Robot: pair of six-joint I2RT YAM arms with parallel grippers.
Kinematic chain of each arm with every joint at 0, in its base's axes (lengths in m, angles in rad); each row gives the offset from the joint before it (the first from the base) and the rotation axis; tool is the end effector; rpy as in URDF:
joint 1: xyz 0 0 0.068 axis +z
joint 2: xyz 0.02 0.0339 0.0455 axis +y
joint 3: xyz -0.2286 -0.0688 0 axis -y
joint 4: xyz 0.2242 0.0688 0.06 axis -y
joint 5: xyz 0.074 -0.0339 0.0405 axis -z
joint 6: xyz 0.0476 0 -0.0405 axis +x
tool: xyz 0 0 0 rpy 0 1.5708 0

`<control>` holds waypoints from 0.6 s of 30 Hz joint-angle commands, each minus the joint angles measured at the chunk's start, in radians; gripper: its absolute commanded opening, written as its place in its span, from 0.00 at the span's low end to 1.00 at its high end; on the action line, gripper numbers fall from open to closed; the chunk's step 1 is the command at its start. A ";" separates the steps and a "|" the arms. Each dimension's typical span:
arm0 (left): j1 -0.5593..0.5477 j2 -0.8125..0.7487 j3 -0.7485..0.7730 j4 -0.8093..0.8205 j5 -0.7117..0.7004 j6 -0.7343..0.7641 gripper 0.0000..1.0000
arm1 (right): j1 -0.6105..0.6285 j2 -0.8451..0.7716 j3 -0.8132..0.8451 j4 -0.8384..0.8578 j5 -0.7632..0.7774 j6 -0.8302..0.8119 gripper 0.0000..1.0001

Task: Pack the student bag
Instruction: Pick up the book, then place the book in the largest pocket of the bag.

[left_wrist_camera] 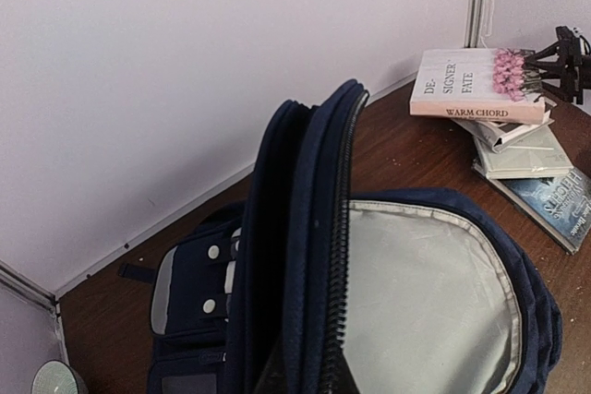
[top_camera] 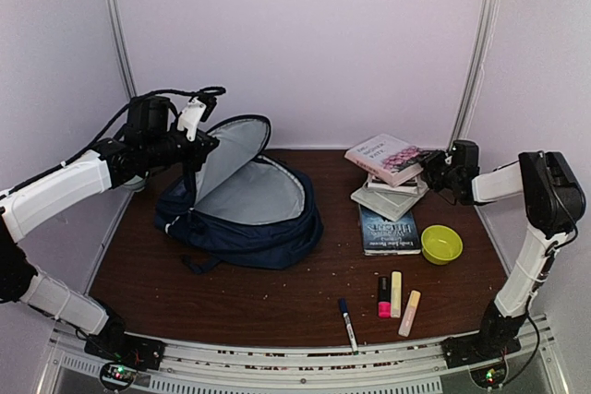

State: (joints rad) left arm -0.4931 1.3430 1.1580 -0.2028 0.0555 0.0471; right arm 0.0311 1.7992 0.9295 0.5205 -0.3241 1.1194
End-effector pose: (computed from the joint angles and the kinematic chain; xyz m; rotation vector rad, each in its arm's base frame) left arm 0.2738 -0.1502 0.3080 0.5621 1.8924 -0.3466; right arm 0.3735 0.0268 0.1628 0.8573 1.8684 1.0581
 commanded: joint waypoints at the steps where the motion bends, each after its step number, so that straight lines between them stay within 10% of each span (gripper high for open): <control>1: -0.006 -0.019 0.040 0.195 0.015 -0.007 0.00 | -0.009 -0.072 0.000 -0.033 0.030 -0.081 0.32; 18: -0.007 -0.013 0.028 0.213 0.007 -0.009 0.00 | 0.053 -0.335 0.053 -0.212 -0.096 -0.317 0.21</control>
State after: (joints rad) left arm -0.4931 1.3430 1.1580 -0.2024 0.0551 0.0471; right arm 0.0494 1.5215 0.9386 0.3088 -0.3264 0.8490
